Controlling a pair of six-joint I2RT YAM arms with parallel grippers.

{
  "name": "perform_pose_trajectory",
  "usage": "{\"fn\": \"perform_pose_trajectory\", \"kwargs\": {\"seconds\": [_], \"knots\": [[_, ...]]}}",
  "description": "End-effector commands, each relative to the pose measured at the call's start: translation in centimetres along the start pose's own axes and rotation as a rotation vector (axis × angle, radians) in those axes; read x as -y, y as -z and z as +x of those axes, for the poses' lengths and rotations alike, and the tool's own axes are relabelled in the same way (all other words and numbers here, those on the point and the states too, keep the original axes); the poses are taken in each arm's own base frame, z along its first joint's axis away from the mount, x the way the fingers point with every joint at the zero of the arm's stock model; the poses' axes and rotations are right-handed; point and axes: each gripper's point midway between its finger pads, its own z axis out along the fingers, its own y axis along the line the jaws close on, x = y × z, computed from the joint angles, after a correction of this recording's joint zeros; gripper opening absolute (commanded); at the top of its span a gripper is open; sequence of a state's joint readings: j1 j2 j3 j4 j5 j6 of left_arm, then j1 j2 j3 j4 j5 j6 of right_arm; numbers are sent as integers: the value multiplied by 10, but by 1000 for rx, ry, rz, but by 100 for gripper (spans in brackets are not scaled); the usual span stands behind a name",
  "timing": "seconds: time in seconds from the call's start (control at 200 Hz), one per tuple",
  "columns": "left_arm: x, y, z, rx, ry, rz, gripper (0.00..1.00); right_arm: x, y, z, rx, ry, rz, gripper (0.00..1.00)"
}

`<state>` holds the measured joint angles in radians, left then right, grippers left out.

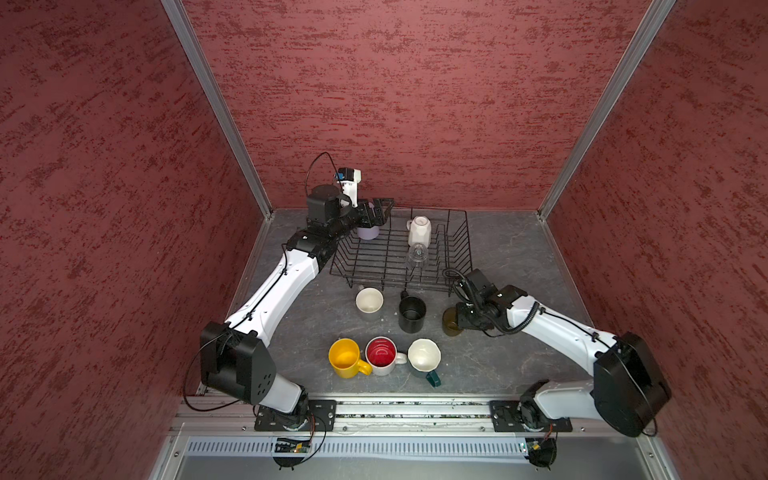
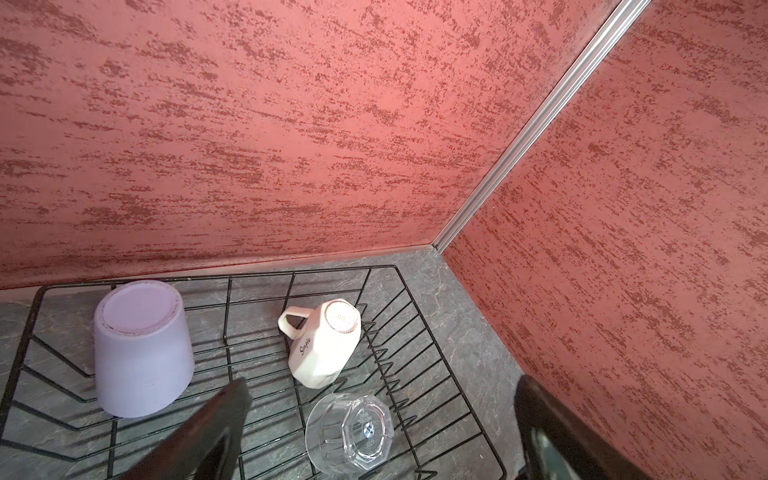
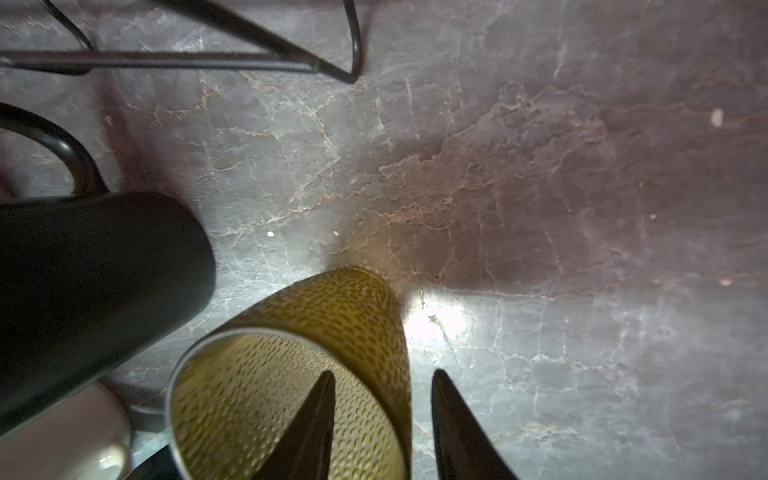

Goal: Load the cups into the dish rack
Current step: 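Raise the left gripper while the right gripper reaches down to the olive glass, then lift the olive glass with the right gripper toward the left gripper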

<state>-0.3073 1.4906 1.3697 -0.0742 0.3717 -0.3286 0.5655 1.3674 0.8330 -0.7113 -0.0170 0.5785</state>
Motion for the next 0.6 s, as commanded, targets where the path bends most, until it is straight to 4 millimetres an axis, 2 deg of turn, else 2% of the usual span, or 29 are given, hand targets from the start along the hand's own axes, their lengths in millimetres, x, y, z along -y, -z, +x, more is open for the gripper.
{"fn": "perform_pose_trajectory", "kwargs": {"seconds": [0.0, 0.366, 0.491, 0.591], "knots": [[4, 9, -11, 39, 5, 36, 100, -2, 1, -12, 45, -1, 19, 31], [-13, 12, -7, 36, 73, 54, 100, -2, 14, -14, 32, 65, 48, 0], [-16, 13, -8, 35, 92, 62, 100, 0, 26, -14, 23, 92, 63, 0], [-19, 14, -9, 38, 101, 67, 100, -2, 47, -13, 32, 108, 47, 0]]}}
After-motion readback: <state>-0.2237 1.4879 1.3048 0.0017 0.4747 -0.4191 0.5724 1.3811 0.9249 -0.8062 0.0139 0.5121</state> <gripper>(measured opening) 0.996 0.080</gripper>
